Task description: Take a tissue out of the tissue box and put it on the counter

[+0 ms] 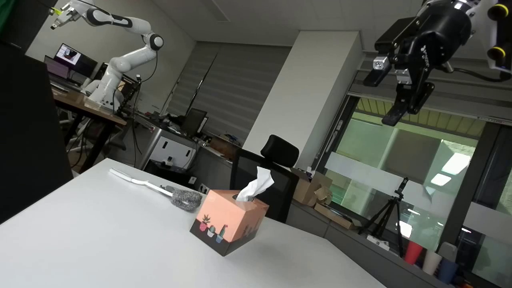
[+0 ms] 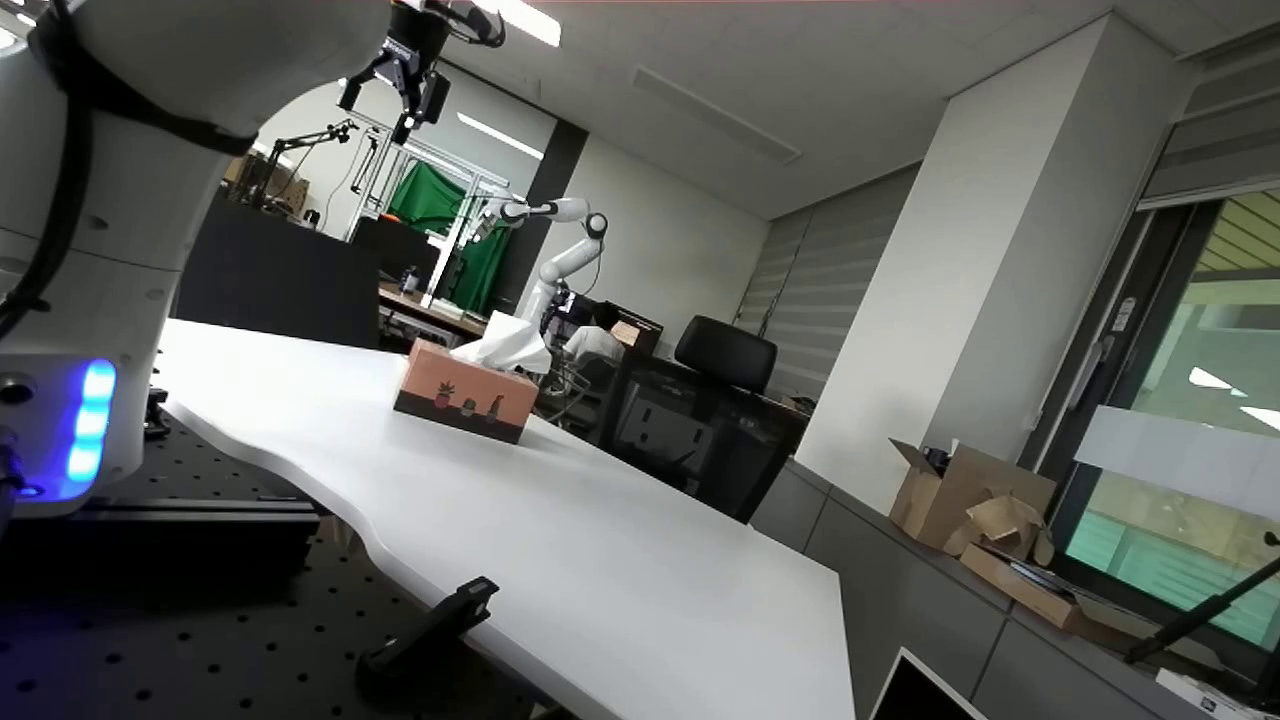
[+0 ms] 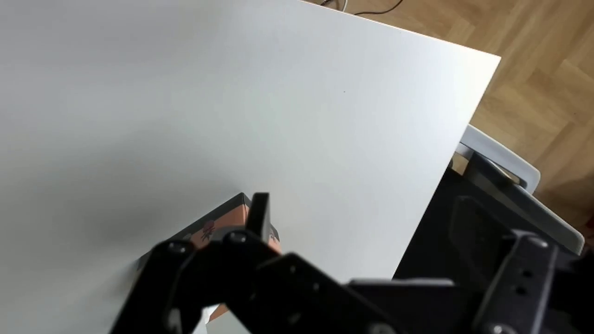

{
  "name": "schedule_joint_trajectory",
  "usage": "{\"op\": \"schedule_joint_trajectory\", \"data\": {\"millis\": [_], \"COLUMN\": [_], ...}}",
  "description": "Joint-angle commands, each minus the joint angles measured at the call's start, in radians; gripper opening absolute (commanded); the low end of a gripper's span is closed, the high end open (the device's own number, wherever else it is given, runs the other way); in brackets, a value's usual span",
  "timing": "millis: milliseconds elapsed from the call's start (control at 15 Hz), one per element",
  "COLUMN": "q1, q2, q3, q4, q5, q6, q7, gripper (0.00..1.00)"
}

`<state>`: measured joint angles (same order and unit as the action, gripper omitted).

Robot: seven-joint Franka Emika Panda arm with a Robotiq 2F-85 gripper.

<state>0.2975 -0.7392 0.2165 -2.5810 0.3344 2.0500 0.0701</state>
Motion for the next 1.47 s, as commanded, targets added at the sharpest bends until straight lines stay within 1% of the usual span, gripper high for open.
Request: {"op": "schedule_joint_trajectory", "data": {"millis": [0,133,267,333,467,600,1133,1400], "q1": [-0.042,-0.05,-0.07,-0.043,-0.064,-0.066,-0.064,-0.101], "q2": [0.058,0.071,0.112,0.046,0.091,0.112,0.111,0.186], "q3": [-0.017,-0.021,-0.037,-0.021,-0.039,-0.041,-0.04,-0.061], "q4": [0.023,0.026,0.037,0.003,0.008,0.014,0.019,0.046], "q5": [-0.035,-0.042,-0.063,-0.048,-0.053,-0.053,-0.053,-0.062], "q6": [0.057,0.067,0.106,0.082,0.113,0.117,0.117,0.198], "q7": [-0.027,-0.033,-0.04,-0.019,-0.041,-0.045,-0.045,-0.051], "gripper": [1.0,1.0,1.0,1.0,1.0,1.0,1.0,1.0]}}
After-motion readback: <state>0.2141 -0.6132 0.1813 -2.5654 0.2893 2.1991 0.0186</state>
